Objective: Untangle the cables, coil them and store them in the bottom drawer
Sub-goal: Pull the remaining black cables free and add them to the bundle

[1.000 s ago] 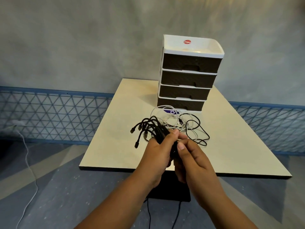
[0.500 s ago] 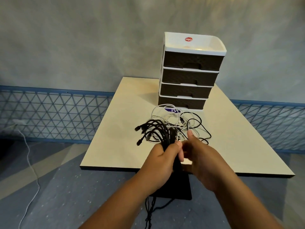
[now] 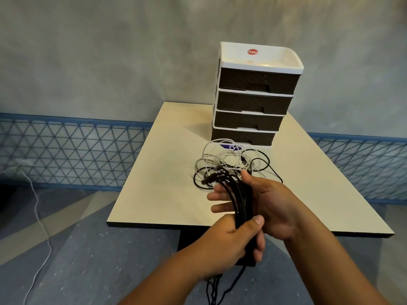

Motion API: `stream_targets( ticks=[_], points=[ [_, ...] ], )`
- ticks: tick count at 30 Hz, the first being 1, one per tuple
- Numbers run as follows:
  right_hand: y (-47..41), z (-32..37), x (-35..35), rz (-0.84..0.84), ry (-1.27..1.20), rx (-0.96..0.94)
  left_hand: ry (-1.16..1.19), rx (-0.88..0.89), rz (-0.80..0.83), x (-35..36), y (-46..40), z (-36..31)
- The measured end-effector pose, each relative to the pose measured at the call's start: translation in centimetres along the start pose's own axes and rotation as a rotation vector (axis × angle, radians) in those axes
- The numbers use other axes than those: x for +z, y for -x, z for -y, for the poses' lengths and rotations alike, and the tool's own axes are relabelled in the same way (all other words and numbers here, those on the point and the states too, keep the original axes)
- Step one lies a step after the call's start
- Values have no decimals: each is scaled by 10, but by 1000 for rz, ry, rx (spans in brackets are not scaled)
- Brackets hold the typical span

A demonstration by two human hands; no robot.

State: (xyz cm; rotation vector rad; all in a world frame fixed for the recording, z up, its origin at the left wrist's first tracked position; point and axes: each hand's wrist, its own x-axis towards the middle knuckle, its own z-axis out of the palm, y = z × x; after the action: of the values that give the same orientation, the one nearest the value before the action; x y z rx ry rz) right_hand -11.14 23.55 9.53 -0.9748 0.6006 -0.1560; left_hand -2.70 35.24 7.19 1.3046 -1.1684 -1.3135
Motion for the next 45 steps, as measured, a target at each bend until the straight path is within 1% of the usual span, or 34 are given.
stream_targets(
  ticks=[6, 11, 15, 18, 23, 27, 28, 29, 32, 34, 39, 43, 45],
  points=[
    [-2, 1, 3, 59, -49, 45, 15, -41, 39, 1, 0, 0],
    [2, 2, 8, 53, -2, -50, -62, -164, 110, -2, -3, 9],
    [5, 4, 15, 32, -8, -110, -48, -221, 173, -3, -7, 16],
    [6, 4, 18, 40, -7, -133, -49, -224, 194, -1, -7, 18],
    [13, 0, 25, 7, 125, -197, -155, -210, 226, -13, -6, 13],
    [24, 6, 28, 51, 106, -200, -200, -119, 282, -43, -4, 20],
    [25, 7, 28, 64, 103, -194, -171, -87, 267, -50, -4, 19],
    [26, 7, 27, 74, 111, -187, -92, -39, 221, -56, -3, 15],
    [26, 6, 28, 113, 178, -171, 241, 98, 37, -70, -6, -4],
    [24, 3, 31, 136, 215, -148, 352, 122, -3, -69, -12, -17],
    [26, -2, 41, 120, 280, -110, 465, 47, -9, -46, -19, -35],
    [25, -7, 39, 125, 229, -109, 471, 99, -34, -45, -16, -40],
    [23, -12, 38, 166, 233, -172, 460, 128, -56, -47, -16, -44]
  ],
)
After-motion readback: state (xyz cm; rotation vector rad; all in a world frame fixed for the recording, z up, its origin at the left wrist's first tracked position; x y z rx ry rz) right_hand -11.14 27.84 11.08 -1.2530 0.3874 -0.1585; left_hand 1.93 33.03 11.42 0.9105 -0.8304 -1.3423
